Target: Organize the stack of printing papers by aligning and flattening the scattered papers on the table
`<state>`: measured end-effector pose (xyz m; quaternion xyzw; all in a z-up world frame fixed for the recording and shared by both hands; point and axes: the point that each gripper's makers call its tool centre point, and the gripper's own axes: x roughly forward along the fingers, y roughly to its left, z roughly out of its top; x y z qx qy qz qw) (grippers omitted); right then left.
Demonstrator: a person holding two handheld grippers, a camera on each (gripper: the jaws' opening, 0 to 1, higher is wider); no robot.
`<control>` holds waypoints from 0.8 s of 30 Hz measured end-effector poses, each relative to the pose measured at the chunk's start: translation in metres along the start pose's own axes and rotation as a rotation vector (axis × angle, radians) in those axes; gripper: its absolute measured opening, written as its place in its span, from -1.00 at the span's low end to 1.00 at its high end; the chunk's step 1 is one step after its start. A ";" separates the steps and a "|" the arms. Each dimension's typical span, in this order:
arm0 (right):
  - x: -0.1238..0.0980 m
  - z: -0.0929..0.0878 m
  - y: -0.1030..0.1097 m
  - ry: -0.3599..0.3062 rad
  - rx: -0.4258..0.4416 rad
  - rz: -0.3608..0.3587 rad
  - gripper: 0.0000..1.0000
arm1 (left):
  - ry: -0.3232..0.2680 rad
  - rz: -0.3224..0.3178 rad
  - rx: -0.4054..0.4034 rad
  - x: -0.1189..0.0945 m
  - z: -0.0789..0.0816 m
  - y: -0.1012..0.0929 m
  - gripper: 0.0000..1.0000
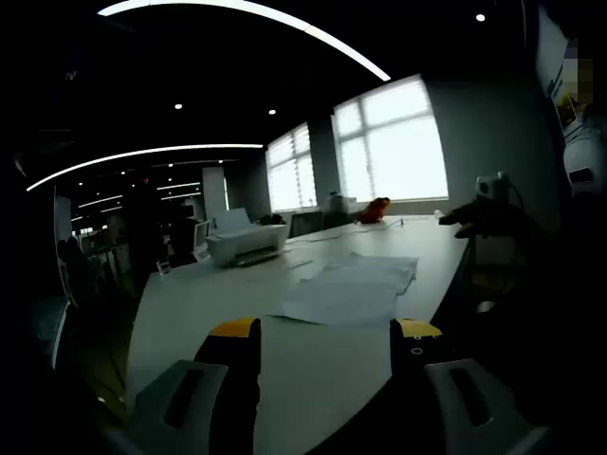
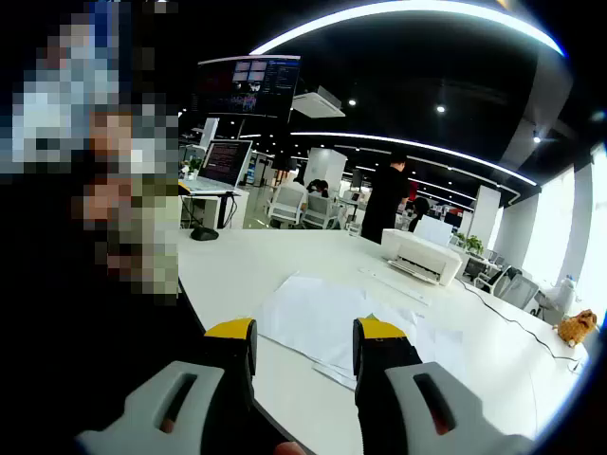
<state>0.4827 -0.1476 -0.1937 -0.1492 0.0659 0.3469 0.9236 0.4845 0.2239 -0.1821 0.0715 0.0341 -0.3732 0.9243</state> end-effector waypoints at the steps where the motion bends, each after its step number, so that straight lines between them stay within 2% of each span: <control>1: 0.000 0.000 0.000 -0.001 0.002 -0.001 -0.11 | 0.000 0.000 0.000 0.000 0.000 0.000 0.17; 8: 0.002 -0.002 -0.005 -0.012 0.015 -0.024 0.18 | 0.005 -0.002 0.002 0.002 -0.001 -0.001 0.17; 14: 0.004 -0.006 -0.009 -0.003 0.026 -0.041 0.32 | -0.002 -0.008 0.016 0.005 0.001 -0.003 0.21; 24: 0.012 -0.011 -0.006 0.005 0.030 -0.032 0.43 | 0.006 -0.008 0.025 0.012 -0.006 -0.005 0.36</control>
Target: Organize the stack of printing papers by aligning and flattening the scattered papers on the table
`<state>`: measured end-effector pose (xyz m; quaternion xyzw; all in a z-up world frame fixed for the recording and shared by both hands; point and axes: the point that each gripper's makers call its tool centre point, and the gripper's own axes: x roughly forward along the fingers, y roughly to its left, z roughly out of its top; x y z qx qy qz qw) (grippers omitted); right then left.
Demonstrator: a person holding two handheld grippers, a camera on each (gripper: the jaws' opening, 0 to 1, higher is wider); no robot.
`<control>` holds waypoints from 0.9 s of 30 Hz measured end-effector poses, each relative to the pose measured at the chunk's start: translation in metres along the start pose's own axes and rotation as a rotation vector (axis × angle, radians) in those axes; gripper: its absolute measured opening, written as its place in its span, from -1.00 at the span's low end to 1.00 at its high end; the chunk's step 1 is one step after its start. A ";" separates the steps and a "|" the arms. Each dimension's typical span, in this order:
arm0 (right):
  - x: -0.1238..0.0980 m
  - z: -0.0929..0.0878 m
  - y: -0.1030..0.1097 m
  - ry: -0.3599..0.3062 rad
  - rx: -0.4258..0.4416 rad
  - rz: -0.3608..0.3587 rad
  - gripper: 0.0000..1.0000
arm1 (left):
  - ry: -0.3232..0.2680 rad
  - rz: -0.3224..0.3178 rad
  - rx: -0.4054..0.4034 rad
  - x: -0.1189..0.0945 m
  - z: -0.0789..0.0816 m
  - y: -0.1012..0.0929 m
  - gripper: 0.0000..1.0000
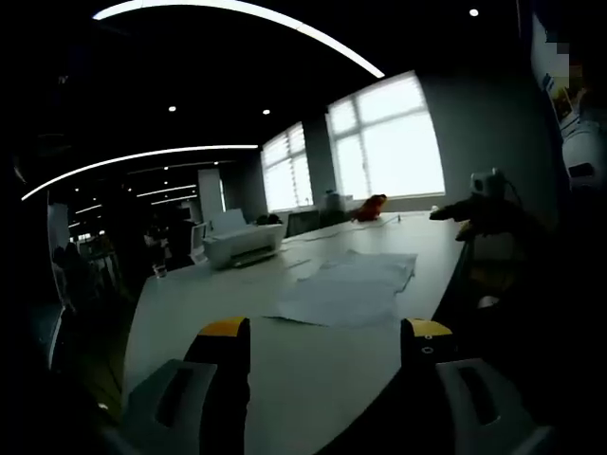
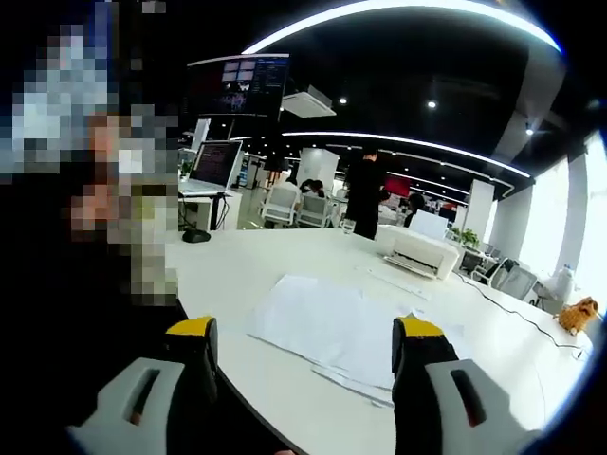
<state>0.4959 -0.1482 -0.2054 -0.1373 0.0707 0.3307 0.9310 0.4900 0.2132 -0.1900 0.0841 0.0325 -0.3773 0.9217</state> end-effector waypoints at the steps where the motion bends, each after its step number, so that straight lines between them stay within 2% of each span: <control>1: 0.001 -0.001 0.000 0.002 0.002 -0.001 0.44 | 0.000 0.001 -0.002 0.000 0.000 0.000 0.37; 14: 0.008 0.008 0.003 -0.027 0.014 0.011 0.46 | 0.001 -0.003 0.002 0.005 -0.003 -0.002 0.49; 20: 0.017 0.011 0.001 -0.029 0.021 0.016 0.45 | 0.001 0.000 -0.011 0.007 -0.006 0.001 0.50; 27: 0.039 0.014 -0.001 -0.035 0.033 0.048 0.40 | 0.012 -0.005 -0.016 0.009 -0.014 0.003 0.48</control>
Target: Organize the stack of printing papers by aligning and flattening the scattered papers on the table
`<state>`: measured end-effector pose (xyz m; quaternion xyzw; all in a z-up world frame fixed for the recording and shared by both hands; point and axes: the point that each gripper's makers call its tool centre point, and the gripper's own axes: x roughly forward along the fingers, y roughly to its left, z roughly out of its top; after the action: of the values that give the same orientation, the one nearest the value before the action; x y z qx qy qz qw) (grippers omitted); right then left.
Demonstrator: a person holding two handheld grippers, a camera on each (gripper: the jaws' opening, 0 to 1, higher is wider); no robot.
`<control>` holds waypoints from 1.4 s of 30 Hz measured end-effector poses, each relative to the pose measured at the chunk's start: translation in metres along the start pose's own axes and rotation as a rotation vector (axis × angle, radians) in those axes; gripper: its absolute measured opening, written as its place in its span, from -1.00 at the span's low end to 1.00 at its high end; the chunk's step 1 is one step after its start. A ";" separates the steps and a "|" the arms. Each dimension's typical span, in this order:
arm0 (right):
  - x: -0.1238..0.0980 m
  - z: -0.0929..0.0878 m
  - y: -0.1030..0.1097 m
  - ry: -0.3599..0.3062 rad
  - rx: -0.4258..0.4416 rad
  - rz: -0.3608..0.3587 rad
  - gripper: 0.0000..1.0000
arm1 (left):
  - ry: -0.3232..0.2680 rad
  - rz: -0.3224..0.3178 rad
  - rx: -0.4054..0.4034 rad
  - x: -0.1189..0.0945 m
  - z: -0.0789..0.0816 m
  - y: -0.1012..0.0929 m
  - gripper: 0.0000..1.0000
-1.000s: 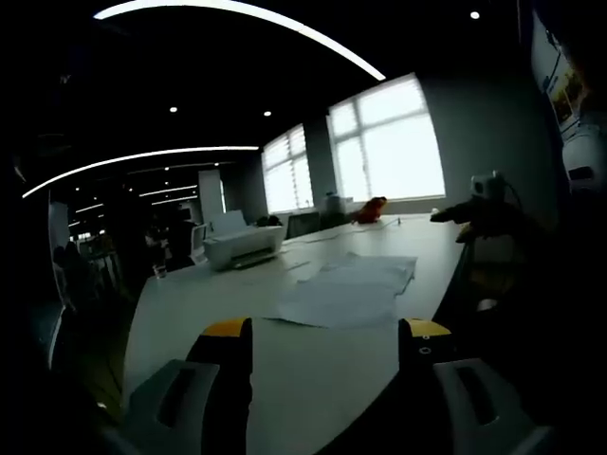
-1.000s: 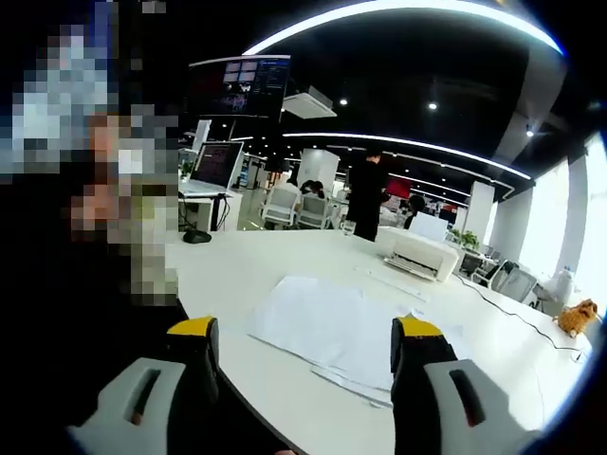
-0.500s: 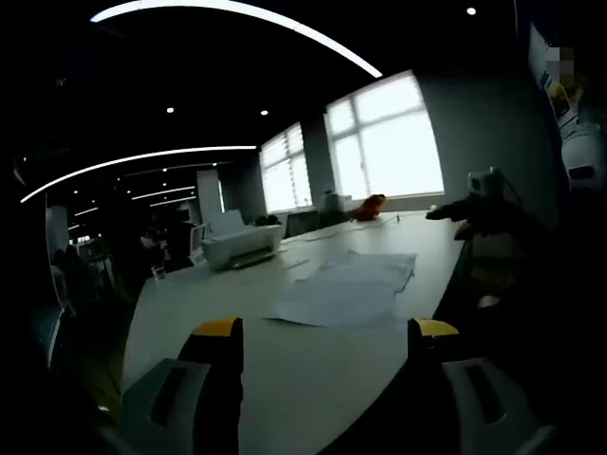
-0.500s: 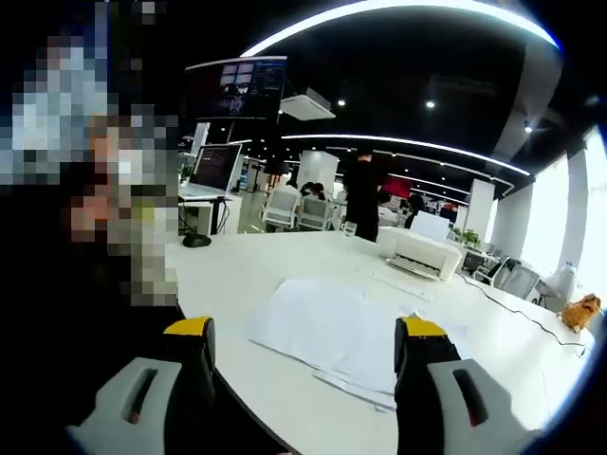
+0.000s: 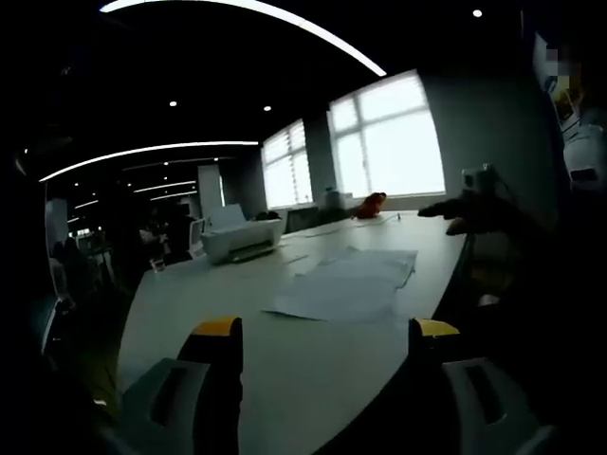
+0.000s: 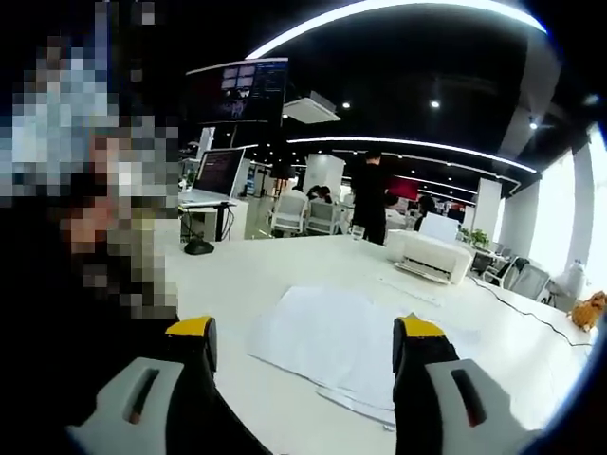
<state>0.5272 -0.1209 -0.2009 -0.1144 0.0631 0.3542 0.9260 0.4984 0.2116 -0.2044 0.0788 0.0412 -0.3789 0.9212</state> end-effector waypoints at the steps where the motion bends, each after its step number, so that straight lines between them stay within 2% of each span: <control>1: 0.002 0.000 0.000 0.001 0.001 0.001 0.39 | 0.001 0.001 0.001 0.000 -0.001 0.000 0.48; 8: 0.021 0.004 -0.003 0.008 -0.016 0.022 0.38 | 0.004 0.003 -0.001 -0.002 -0.002 0.003 0.45; 24: 0.060 0.011 -0.038 0.063 -0.060 -0.016 0.33 | -0.004 0.001 -0.002 -0.003 -0.001 0.005 0.43; 28: 0.068 0.013 -0.042 0.074 -0.065 -0.008 0.32 | -0.001 -0.001 0.003 -0.003 -0.002 0.005 0.42; 42: 0.100 0.000 -0.056 0.143 -0.047 0.024 0.22 | -0.006 -0.017 -0.001 0.001 -0.003 0.003 0.42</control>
<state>0.6389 -0.0977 -0.2110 -0.1606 0.1223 0.3573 0.9119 0.5010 0.2130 -0.2074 0.0769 0.0395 -0.3869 0.9181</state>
